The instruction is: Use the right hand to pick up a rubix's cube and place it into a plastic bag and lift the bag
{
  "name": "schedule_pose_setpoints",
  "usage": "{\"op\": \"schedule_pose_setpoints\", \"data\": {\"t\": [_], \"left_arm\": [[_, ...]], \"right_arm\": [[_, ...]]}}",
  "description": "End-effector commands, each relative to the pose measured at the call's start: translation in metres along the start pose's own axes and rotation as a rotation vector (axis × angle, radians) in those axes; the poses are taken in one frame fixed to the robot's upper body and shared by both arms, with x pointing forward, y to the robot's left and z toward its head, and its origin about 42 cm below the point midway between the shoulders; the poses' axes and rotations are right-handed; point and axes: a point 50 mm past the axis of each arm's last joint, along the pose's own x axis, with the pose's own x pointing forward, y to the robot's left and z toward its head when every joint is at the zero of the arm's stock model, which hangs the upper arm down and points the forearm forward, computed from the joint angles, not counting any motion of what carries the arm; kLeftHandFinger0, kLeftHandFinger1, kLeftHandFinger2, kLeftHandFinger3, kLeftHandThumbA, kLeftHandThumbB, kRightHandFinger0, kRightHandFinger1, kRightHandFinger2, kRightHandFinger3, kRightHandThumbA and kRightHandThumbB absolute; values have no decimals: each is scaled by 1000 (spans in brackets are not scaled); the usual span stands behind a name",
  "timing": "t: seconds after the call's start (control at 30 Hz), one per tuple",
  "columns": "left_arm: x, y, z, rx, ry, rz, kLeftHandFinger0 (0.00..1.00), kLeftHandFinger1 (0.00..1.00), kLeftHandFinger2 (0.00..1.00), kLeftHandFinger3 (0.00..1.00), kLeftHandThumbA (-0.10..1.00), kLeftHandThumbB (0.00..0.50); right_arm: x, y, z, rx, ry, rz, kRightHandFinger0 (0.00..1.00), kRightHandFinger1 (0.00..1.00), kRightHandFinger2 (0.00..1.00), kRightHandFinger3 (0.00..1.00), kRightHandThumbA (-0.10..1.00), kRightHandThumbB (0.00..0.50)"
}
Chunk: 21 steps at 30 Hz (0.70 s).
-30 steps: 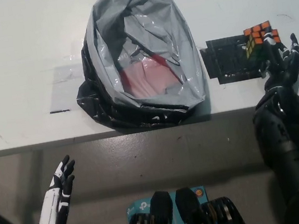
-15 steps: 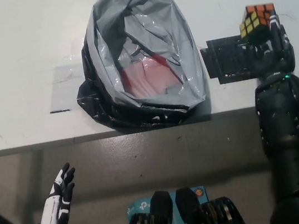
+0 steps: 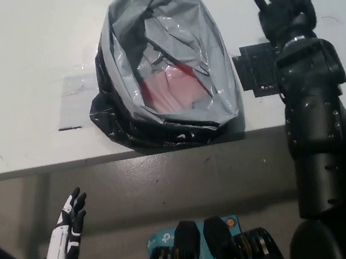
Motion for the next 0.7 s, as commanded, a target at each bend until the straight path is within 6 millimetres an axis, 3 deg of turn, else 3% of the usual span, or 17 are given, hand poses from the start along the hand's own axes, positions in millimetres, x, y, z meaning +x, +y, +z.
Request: {"op": "schedule_pose_setpoints", "data": {"t": [0.0,0.13,0.3,0.47,0.57,0.67], "left_arm": [[5,5,13,14,-75,5,1000,1000,1000,1000,1000,175],[5,6,13,30,-73,-3,1000,1000,1000,1000,1000,183],[1,5,11,32,-65,-9,1000,1000,1000,1000,1000,178],[3,6,11,29,-67,-14,1000,1000,1000,1000,1000,170],[2,6,11,26,-67,-21,1000,1000,1000,1000,1000,160],[4,6,13,26,-74,-23,989,1000,1000,1000,1000,162]], "right_arm": [[-9,52,2,-46,-18,186,0,286,831,963,-100,106],[-17,57,-10,-114,-8,214,0,272,800,945,-100,91],[-23,40,-32,-184,29,188,0,219,738,900,-100,87],[-20,24,-47,-245,42,190,0,279,777,911,-100,80],[-17,11,-58,-304,67,163,0,302,798,1000,-100,86],[-12,6,-64,-353,81,146,0,291,787,1000,-100,87]]}}
